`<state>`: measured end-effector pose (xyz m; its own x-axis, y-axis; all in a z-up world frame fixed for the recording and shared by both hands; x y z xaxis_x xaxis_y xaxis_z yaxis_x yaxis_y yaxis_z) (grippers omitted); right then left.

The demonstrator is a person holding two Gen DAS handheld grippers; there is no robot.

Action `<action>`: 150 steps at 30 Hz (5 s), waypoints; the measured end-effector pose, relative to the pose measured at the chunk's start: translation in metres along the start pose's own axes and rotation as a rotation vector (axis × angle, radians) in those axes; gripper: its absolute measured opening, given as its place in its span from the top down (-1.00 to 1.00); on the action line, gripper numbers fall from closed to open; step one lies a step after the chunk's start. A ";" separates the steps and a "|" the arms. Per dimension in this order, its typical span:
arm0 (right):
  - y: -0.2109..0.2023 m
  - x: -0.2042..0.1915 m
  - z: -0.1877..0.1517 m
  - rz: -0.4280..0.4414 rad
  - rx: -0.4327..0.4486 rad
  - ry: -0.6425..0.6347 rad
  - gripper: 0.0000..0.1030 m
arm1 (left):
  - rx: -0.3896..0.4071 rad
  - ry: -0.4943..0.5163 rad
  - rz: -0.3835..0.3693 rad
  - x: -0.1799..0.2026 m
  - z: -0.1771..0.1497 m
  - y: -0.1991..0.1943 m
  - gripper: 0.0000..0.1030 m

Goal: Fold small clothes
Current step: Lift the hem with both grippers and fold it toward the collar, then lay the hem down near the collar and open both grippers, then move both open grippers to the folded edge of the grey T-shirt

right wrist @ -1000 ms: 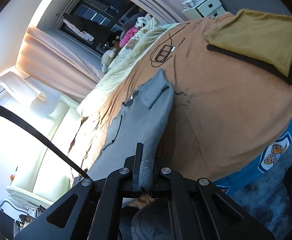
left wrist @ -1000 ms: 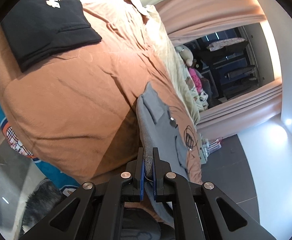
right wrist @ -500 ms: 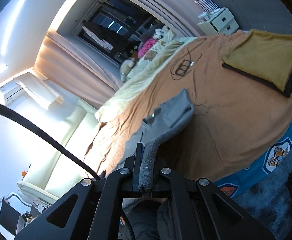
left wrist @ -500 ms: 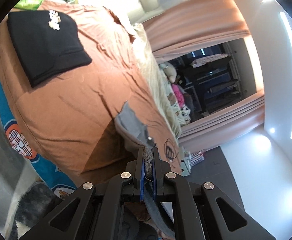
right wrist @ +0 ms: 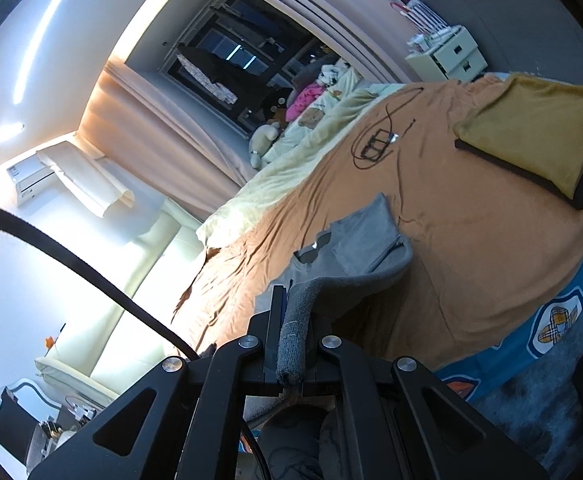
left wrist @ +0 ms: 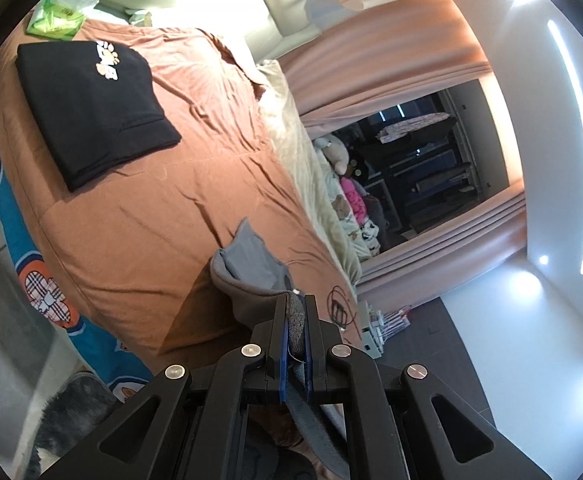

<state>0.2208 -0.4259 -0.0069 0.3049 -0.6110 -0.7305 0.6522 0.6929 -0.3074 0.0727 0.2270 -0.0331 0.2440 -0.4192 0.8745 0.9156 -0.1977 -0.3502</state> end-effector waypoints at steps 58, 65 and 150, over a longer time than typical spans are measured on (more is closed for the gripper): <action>0.278 0.091 0.139 -0.242 -0.354 0.215 -0.31 | -0.262 0.012 0.437 -0.093 0.095 0.300 -0.14; 0.246 0.053 0.129 -0.301 -0.360 0.012 -0.53 | -0.311 0.184 0.496 -0.070 0.085 0.286 -0.42; 0.356 0.031 0.128 -0.562 -0.551 -0.448 0.05 | -0.673 0.696 0.668 -0.099 0.094 0.361 -0.11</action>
<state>0.5510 -0.2474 -0.0610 0.3582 -0.9267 -0.1141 0.3971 0.2618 -0.8796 0.4090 0.2801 -0.2153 0.1937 -0.9693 0.1514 0.2673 -0.0964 -0.9588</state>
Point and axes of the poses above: each gripper's, at about its wrist camera, not at the fingertips, and y roughly the way its jaws point, x to its right, z to its top, the point moved 4 cm from there along y, roughly the way its jaws point, and after that the axes turned 9 degrees about -x, right-handed, at the moved point
